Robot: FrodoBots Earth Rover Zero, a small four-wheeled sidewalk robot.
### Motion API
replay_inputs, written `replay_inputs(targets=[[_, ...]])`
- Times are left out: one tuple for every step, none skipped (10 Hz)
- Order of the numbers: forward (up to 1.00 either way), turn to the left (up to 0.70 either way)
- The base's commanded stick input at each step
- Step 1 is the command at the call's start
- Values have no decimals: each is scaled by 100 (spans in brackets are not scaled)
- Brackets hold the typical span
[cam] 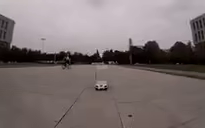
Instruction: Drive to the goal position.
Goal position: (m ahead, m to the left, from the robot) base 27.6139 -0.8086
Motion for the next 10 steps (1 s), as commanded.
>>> replay_inputs(targets=[[100, 0], [100, 0], [100, 0], [100, 0], [100, 0], [100, 0], [100, 0], [100, 0], [100, 0], [100, 0]])
